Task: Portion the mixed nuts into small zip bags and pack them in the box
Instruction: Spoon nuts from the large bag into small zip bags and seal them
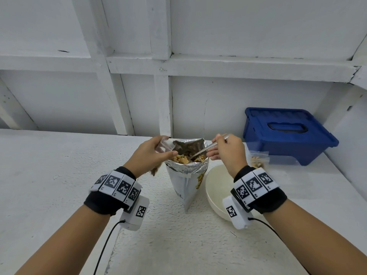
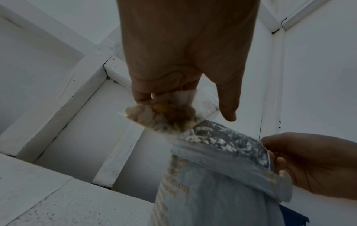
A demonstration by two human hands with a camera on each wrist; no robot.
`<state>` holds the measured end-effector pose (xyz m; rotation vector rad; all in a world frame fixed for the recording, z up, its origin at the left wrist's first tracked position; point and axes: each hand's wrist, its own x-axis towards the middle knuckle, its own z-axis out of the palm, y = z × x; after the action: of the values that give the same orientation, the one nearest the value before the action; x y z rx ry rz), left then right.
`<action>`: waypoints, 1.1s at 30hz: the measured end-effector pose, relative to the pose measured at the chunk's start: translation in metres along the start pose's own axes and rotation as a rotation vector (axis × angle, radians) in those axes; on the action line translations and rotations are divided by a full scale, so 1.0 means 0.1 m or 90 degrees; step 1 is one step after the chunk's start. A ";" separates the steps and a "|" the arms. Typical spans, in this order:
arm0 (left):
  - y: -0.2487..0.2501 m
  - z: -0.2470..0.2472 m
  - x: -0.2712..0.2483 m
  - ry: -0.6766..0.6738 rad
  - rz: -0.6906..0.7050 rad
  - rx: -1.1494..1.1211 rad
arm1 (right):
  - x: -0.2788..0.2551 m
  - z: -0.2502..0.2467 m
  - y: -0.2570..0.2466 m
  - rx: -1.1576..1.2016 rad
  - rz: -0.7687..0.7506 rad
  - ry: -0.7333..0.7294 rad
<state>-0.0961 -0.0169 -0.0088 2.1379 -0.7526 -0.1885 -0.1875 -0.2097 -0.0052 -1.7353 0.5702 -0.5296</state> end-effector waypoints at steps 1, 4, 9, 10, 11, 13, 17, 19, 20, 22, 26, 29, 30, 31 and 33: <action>0.01 -0.01 0.00 -0.008 0.002 0.012 | 0.01 -0.01 0.01 0.021 0.020 0.009; 0.07 -0.06 0.00 -0.034 -0.005 0.060 | 0.03 -0.07 0.01 0.071 0.065 0.033; 0.16 -0.11 -0.01 -0.078 0.005 0.139 | 0.08 -0.20 0.00 0.097 0.090 0.063; 0.19 -0.11 -0.01 -0.082 0.012 0.150 | 0.09 -0.24 -0.02 0.100 0.088 0.068; 0.21 -0.12 0.00 -0.087 0.018 0.160 | 0.10 -0.28 -0.03 0.104 0.084 0.071; 0.26 -0.12 0.01 -0.102 0.031 0.180 | 0.12 -0.34 -0.08 0.113 0.076 0.079; 0.33 -0.10 0.06 -0.133 0.035 0.218 | 0.16 -0.44 -0.17 0.132 0.050 0.091; 0.35 -0.07 0.10 -0.144 0.036 0.229 | 0.18 -0.46 -0.21 0.141 0.042 0.088; 0.37 -0.06 0.11 -0.148 0.038 0.232 | 0.19 -0.46 -0.23 0.144 0.041 0.084; 0.40 -0.04 0.13 -0.152 0.040 0.234 | 0.21 -0.45 -0.26 0.146 0.036 0.073; 0.44 -0.02 0.14 -0.142 0.055 0.218 | 0.19 -0.41 -0.30 0.145 0.025 0.049; 0.44 -0.01 0.15 -0.136 0.054 0.186 | 0.17 -0.36 -0.34 0.144 0.021 0.032; 0.44 -0.01 0.15 -0.135 0.053 0.173 | 0.17 -0.34 -0.35 0.143 0.021 0.026; 0.43 0.00 0.15 -0.135 0.053 0.161 | 0.17 -0.32 -0.35 0.141 0.020 0.021; 0.43 0.01 0.14 -0.128 0.050 0.142 | 0.17 -0.28 -0.37 0.127 0.013 0.010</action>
<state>-0.1047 -0.0455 0.0248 2.3173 -1.0131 -0.2927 -0.1880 -0.2331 0.0379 -1.5361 0.5278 -0.5672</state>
